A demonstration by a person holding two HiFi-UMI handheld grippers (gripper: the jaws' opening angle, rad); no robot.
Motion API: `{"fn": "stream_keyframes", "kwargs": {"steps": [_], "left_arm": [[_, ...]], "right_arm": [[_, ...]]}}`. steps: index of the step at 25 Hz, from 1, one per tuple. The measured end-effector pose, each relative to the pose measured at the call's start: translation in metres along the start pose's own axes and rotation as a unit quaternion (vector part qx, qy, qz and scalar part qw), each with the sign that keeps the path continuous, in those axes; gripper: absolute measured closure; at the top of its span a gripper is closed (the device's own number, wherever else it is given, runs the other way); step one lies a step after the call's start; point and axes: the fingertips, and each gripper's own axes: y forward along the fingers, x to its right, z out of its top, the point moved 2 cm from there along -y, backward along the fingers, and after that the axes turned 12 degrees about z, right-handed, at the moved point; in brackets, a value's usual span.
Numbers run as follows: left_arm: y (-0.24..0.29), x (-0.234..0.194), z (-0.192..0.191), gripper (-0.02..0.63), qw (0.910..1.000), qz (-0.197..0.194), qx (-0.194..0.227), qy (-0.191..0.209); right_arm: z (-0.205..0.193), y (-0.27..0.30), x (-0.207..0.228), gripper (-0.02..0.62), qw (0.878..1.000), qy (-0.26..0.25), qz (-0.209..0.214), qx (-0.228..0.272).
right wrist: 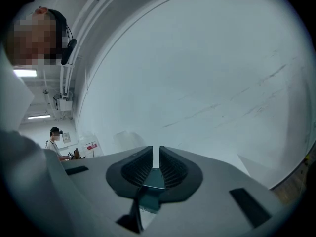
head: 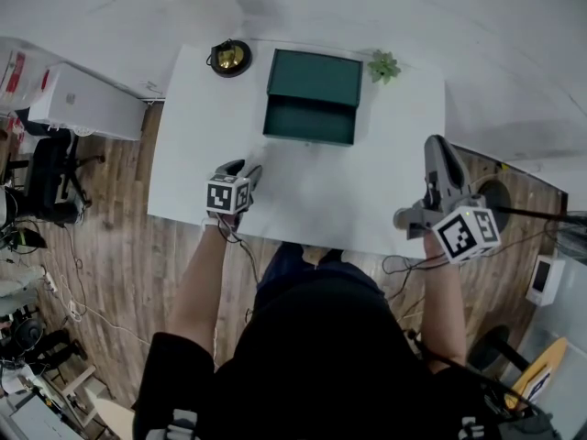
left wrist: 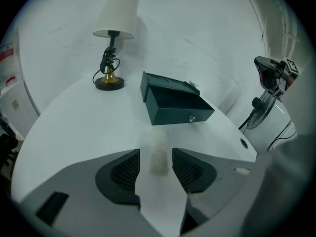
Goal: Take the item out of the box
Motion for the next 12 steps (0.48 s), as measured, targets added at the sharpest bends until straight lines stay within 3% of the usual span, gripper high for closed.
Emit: {"fn": "stream_keyframes", "kwargs": {"steps": [3,7,12], "left_arm": [[-0.014,-0.001,0.009,0.401,0.9997,0.013,0.022,0.004],[-0.048,-0.008,0.041,0.402,0.9957,0.038,0.084,-0.011],[-0.109,-0.007,0.106,0.402,0.9800,0.059,0.189,-0.019]], "right_arm": [[0.001,0.002,-0.004,0.551,1.000,-0.001,0.006,0.003],[0.004,0.004,-0.010,0.551,1.000,-0.008,0.011,0.003],[0.017,0.007,-0.021,0.557,0.999,-0.042,0.022,0.010]]}}
